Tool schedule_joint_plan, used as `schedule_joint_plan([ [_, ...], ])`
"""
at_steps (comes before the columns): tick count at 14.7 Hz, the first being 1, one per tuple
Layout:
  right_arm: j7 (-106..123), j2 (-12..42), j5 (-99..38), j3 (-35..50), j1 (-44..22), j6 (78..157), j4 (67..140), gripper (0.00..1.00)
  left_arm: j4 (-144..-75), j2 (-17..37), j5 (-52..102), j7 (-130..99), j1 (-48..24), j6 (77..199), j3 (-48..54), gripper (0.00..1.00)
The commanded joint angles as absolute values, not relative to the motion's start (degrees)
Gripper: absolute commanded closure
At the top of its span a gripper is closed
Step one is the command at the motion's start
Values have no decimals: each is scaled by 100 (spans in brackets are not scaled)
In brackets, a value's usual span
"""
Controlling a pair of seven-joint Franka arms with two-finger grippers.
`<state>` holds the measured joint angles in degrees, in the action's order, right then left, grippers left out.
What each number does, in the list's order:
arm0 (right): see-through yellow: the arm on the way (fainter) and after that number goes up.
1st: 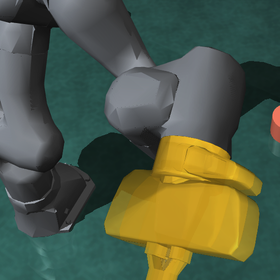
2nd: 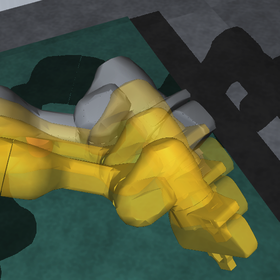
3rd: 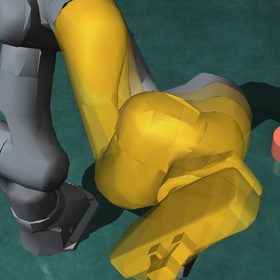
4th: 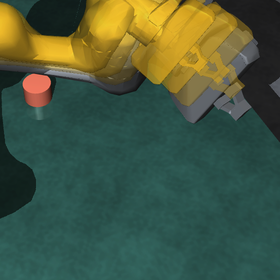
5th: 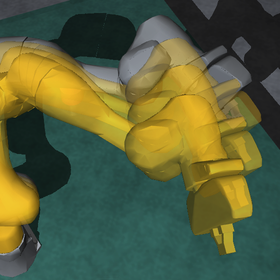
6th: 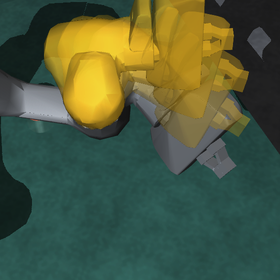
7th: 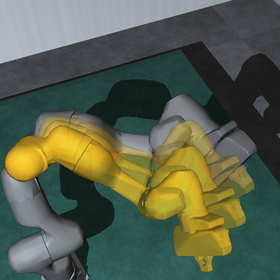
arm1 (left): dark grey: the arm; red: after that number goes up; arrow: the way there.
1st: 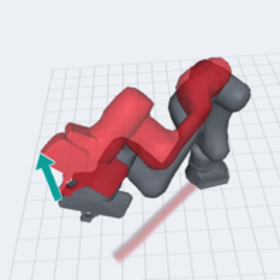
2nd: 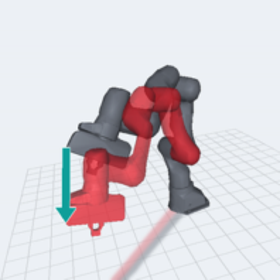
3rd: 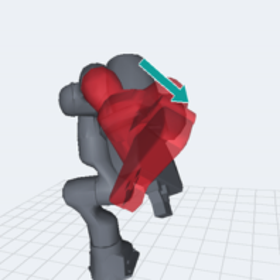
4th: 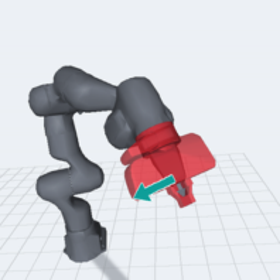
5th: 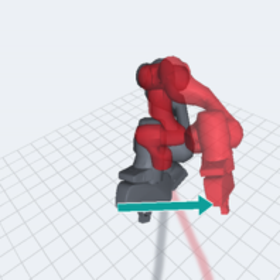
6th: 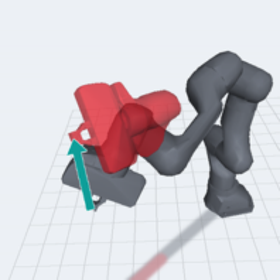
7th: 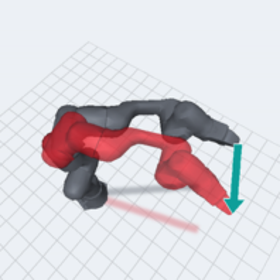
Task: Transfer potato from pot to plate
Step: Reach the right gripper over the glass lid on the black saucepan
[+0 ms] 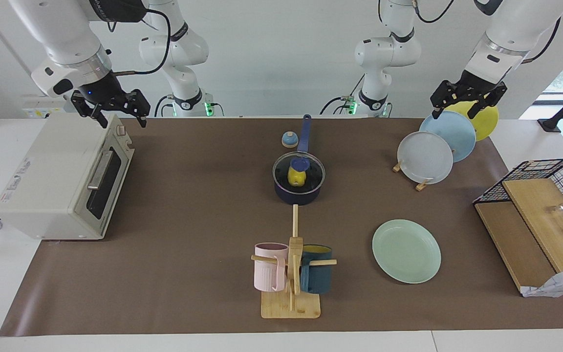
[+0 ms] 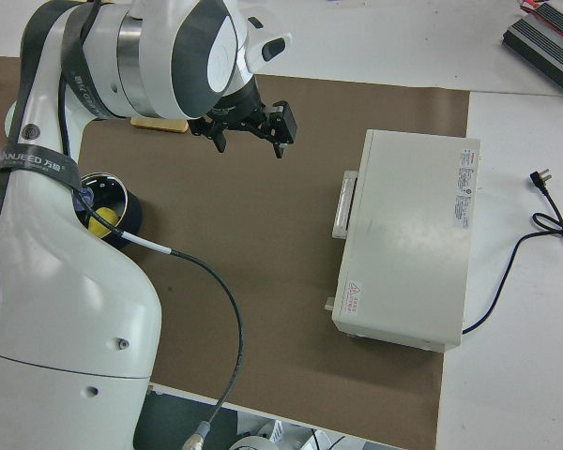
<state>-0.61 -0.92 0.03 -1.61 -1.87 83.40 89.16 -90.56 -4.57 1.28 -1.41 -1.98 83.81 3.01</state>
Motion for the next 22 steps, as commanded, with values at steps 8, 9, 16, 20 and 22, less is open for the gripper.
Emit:
schedule_joint_plan([
  [8, -52, -211, -105, -53, -211, 8262, 9097, 0, -9158, -580, 114, -193, -193, 8429, 308, 0],
  [9, -218, -194, -245, 139, -211, 8279, 9071, 0, -9158, -580, 114, -193, -193, 8429, 308, 0],
  [16, -2502, 166, -361, 2072, -220, 8947, 8904, 0, -9158, -571, 114, -202, -149, 8499, 290, 0],
  [20, -3452, 1026, 210, 2426, -956, 8947, 8219, 0, -9167, -571, 114, -185, -115, 8648, 272, 0],
  [22, -3953, 1387, 272, 2417, -1246, 9375, 8165, 0, -9176, -571, 114, -158, -18, 8684, 272, 0],
])
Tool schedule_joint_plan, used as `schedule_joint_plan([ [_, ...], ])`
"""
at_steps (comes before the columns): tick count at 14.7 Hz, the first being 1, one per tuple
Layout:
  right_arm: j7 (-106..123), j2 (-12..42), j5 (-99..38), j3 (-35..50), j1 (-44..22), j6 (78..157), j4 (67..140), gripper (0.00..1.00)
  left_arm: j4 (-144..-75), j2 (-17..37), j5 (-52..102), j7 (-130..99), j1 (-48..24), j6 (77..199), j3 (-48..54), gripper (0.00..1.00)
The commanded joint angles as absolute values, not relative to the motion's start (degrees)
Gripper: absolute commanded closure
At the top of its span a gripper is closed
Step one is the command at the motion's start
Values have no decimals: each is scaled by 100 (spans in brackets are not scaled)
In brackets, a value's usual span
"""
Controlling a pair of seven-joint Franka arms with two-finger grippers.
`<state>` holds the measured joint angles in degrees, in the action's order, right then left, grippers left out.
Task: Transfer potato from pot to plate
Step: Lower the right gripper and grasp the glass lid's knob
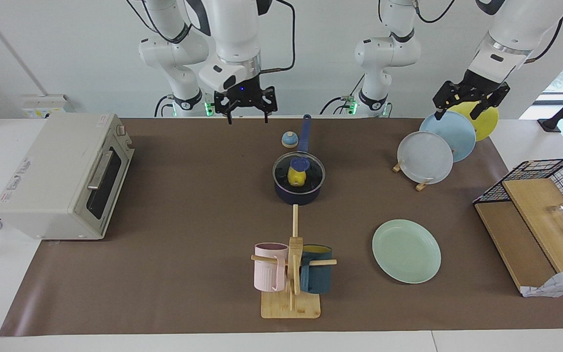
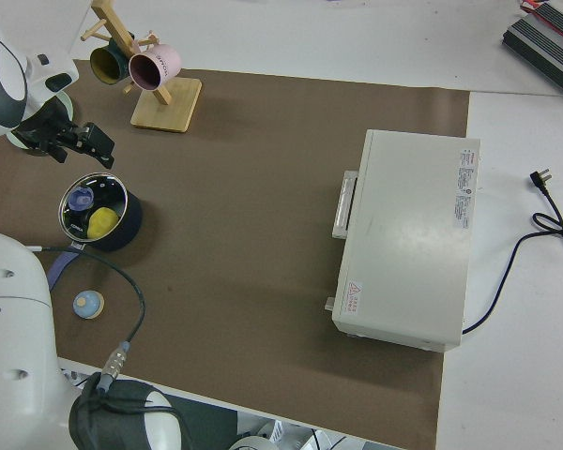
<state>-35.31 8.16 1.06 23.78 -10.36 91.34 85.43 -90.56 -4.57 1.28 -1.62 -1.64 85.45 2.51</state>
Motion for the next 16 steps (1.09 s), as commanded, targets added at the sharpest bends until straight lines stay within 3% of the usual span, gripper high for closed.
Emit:
schedule_joint_plan([
  [1, -4138, 1528, 342, 2417, -1431, 9500, 8148, 0, -9176, -571, 114, -167, -18, 8692, 272, 0],
  [3, -4559, 1766, 474, 2426, -1739, 9973, 8095, 0, -9176, -571, 114, -184, -18, 8753, 272, 0],
  [9, -4764, 1802, 545, 2426, -1898, 11002, 8937, 0, -9193, -571, 114, -184, -44, 8763, 272, 0],
  [16, -4711, 1433, 712, 2435, -1907, 11926, 10194, 0, -9413, -668, 105, -404, -97, 8754, 290, 0],
])
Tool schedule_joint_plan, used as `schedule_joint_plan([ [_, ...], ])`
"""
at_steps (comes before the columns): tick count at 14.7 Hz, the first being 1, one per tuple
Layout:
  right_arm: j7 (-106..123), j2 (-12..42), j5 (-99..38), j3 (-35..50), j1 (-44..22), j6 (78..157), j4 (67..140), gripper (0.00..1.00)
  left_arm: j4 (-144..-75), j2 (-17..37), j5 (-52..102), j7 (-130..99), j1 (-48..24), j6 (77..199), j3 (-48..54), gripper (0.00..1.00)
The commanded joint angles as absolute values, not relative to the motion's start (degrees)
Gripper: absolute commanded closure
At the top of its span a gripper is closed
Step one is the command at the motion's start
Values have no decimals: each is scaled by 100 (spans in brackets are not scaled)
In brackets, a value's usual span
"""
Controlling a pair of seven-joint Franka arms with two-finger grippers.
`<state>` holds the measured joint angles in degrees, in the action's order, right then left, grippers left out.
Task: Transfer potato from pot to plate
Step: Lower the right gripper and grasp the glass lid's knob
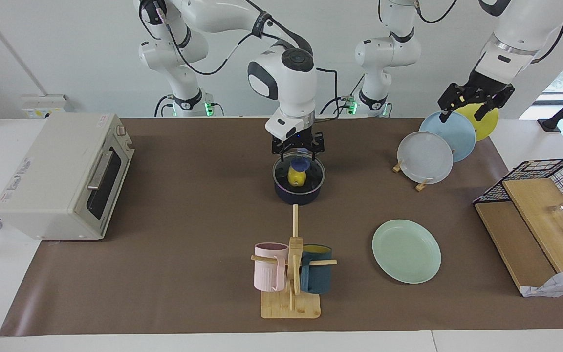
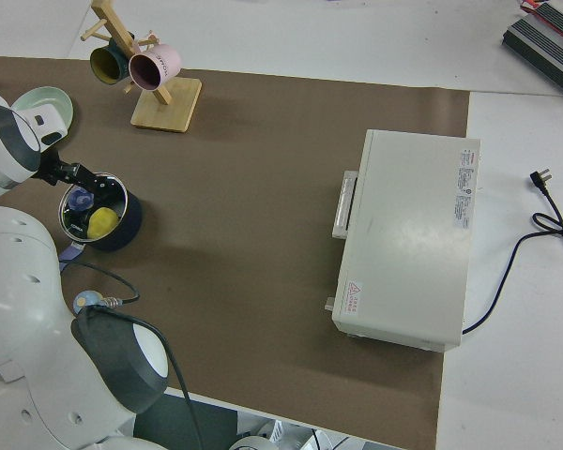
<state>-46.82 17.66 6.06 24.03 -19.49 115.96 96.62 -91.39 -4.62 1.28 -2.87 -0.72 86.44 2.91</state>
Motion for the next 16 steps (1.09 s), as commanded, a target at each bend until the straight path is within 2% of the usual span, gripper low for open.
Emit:
schedule_joint_plan([
  [1, -4711, 1433, 712, 2435, -1907, 11953, 10221, 0, -9430, -685, 105, -404, -97, 8737, 290, 0],
  [6, -4702, 1336, 712, 2435, -1899, 12410, 10590, 0, -9562, -765, 105, -413, -131, 8771, 299, 0],
  [12, -4728, 1494, 1054, 2426, -2092, 12121, 10442, 0, -9562, -765, 105, -325, -211, 8771, 334, 0],
  [16, -4772, 1573, 1046, 2426, -2118, 12410, 10529, 0, -9562, -765, 105, -308, -211, 8824, 325, 0],
])
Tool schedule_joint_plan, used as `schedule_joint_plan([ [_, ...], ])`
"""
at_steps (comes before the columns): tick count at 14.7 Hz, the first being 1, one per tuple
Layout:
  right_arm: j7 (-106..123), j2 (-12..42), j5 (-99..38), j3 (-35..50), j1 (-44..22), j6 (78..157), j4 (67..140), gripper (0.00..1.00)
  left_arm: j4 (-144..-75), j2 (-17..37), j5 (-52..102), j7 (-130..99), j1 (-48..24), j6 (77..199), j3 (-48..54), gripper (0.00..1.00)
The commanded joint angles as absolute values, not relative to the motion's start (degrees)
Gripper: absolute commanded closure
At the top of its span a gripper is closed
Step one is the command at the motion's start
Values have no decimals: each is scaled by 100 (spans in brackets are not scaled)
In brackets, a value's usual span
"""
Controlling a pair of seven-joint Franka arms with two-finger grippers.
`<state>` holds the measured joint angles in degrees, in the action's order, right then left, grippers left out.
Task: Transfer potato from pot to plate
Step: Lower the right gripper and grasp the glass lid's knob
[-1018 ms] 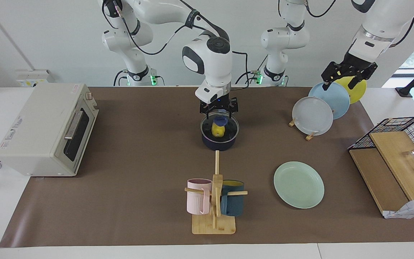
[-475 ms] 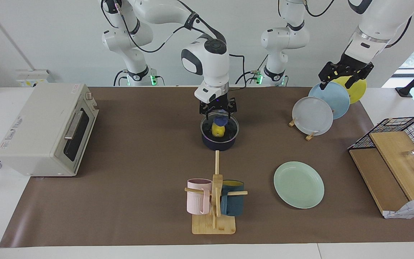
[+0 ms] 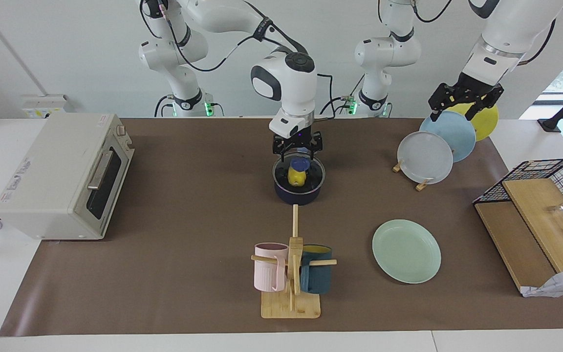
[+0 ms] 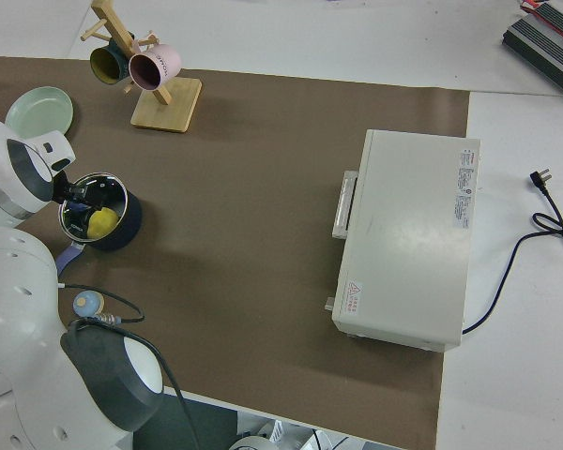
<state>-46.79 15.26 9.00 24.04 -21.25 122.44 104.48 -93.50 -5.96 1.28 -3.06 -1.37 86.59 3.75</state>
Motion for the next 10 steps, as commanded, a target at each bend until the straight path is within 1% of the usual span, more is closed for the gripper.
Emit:
schedule_joint_plan([
  [1, -4772, 1582, 1046, 2434, -2118, 12410, 10538, 0, -9562, -765, 105, -308, -211, 8842, 325, 0],
  [4, -4764, 1600, 1046, 2426, -2074, 12532, 10538, 0, -9571, -765, 105, -316, -211, 8842, 334, 0],
  [5, -4755, 1626, 1046, 2434, -2039, 12577, 10538, 2, -9571, -765, 105, -316, -211, 8842, 334, 0],
  [6, -4746, 1687, 1046, 2426, -2030, 12647, 10521, 5, -9571, -765, 105, -325, -211, 8850, 334, 0],
  [8, -4755, 1722, 1037, 2426, -2030, 12709, 10512, 18, -9571, -765, 105, -325, -220, 8851, 334, 0],
  [10, -4755, 1749, 1037, 2426, -2030, 12700, 10503, 27, -9571, -765, 114, -334, -220, 8851, 334, 0],
])
